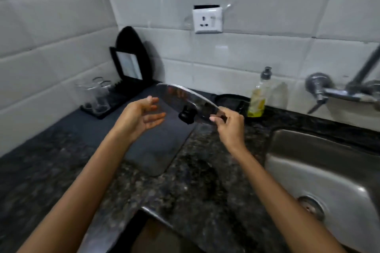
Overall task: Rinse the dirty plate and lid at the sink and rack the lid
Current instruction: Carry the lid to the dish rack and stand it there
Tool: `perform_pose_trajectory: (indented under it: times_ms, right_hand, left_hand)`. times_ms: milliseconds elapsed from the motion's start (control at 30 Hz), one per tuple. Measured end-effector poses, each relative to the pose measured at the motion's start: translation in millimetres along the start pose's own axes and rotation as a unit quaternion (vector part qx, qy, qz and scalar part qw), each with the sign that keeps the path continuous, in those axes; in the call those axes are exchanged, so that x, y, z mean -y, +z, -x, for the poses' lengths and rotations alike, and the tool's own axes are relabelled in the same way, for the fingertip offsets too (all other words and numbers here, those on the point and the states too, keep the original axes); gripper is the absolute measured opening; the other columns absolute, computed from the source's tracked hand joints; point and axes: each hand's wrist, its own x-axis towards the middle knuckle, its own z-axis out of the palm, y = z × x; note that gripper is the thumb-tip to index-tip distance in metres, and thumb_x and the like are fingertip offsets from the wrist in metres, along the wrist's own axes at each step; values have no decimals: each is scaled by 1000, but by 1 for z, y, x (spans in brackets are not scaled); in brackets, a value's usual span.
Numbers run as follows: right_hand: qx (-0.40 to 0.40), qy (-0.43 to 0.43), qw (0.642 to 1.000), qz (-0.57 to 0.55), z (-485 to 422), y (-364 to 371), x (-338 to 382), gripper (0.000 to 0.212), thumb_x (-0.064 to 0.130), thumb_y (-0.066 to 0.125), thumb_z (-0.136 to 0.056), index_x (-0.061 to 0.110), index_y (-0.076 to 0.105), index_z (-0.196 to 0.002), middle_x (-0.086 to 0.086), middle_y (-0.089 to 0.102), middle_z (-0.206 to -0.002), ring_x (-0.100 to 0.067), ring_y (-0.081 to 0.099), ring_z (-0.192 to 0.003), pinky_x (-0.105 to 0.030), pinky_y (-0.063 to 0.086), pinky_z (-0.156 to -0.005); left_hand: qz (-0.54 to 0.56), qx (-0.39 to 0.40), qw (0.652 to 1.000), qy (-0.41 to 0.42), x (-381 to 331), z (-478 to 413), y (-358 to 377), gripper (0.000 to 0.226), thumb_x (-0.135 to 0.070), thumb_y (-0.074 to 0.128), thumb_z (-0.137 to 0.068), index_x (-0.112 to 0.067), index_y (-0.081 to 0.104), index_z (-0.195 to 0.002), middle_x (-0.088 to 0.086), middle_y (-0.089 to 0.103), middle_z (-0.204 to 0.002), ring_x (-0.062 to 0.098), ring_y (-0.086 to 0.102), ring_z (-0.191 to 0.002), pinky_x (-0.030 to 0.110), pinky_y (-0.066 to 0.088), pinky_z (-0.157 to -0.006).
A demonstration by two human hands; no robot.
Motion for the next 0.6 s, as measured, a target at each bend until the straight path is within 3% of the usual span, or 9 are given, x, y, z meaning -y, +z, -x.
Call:
perform_pose_trajectory:
  times_ms: [67, 100, 200, 300, 433, 600]
  right_hand:
    - [14, 33, 999, -14, -12, 37, 16, 8, 0, 70, -71, -4, 66, -77, -4, 62, -64, 2, 54, -59, -11, 39, -55]
    - [15, 51, 998, -27, -20, 53, 19, 11, 3, 72, -69, -4, 64, -75, -6, 61, -67, -10, 55, -65, -24, 43, -61]
    - [18, 89, 995, -48, -48, 103, 25, 22, 11, 73, -68, -5, 59, -71, -17, 64, -69, -23, 54, -67, -42, 49, -67]
    - [34, 102, 992, -69, -84, 153, 31, 26, 11, 72, -70, -7, 54, -69, -17, 59, -67, -21, 48, -65, -36, 44, -63]
    - [43, 108, 990, -76, -136, 212, 36, 18, 9, 68, -76, -4, 56, -72, -11, 54, -69, -19, 47, -67, -30, 38, -62]
    - [45, 99, 992, -63, -214, 300, 36, 8, 9, 66, -78, 11, 60, -75, -6, 59, -73, -17, 52, -71, -25, 38, -63]
  left_hand:
    - [-103, -34, 994, 24, -5, -8, -46, 23, -16, 39, -96, -16, 55, -113, -1, 53, -94, 21, 57, -90, 31, 48, -77]
    - [-147, -51, 987, 34, -6, -13, -63, 24, -14, 41, -96, -16, 56, -113, -1, 54, -92, 21, 55, -94, 30, 43, -79]
    - [-242, -89, 964, 70, -12, -36, -111, 27, -9, 46, -93, -10, 61, -116, 3, 54, -89, 15, 50, -86, 24, 38, -68]
    - [-314, -91, 941, 89, -16, -71, -146, 29, -4, 48, -91, -5, 62, -116, 5, 58, -83, 15, 48, -75, 22, 39, -65]
    - [-403, -90, 907, 87, -17, -123, -172, 32, -8, 53, -88, -13, 64, -118, 8, 67, -116, 16, 59, -107, 31, 47, -96]
    - [-459, -81, 882, 76, -30, -206, -198, 37, -8, 51, -89, -9, 57, -126, 8, 61, -129, 19, 57, -120, 23, 39, -99]
